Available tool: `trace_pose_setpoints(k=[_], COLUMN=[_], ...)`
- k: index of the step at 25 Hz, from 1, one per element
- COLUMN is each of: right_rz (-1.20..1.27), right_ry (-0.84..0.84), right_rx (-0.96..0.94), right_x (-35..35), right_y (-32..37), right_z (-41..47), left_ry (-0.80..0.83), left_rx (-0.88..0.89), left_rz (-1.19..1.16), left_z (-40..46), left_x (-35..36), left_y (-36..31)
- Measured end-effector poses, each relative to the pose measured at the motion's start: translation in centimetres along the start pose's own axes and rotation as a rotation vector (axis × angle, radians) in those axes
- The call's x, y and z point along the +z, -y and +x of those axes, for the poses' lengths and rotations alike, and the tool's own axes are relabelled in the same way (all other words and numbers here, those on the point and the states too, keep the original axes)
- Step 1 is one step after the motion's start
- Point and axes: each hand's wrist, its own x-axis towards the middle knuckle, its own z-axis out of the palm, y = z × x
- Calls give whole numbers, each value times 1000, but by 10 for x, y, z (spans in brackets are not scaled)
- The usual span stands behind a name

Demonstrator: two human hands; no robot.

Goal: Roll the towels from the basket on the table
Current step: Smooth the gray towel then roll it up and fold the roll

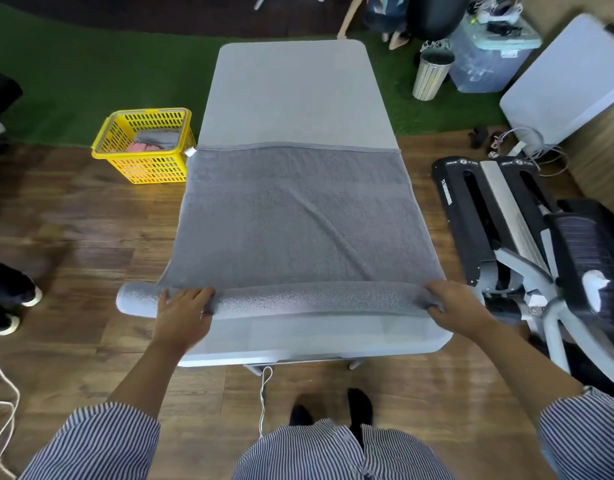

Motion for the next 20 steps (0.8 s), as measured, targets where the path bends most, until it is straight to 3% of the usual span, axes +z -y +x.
trace_pose_setpoints(k=[4,7,9,13,20], right_rz=[30,22,17,24,-58], right_ry=[76,-160,-269,-159,-180], right_rx=[63,-10,-61,-80,-135], right_x=[-11,-4,7,12,11], right_y=[6,9,11,10,25], right_z=[8,12,14,4,7], left_ry=[-6,-137,-134,16,-134], left_rx=[42,-1,-22,-58,29], left_rz=[-7,-14,-23,42,135], left_z=[3,2,-1,-4,-9], left_x=[-7,-5,-1,3,-7], left_y=[11,2,-5,-10,7])
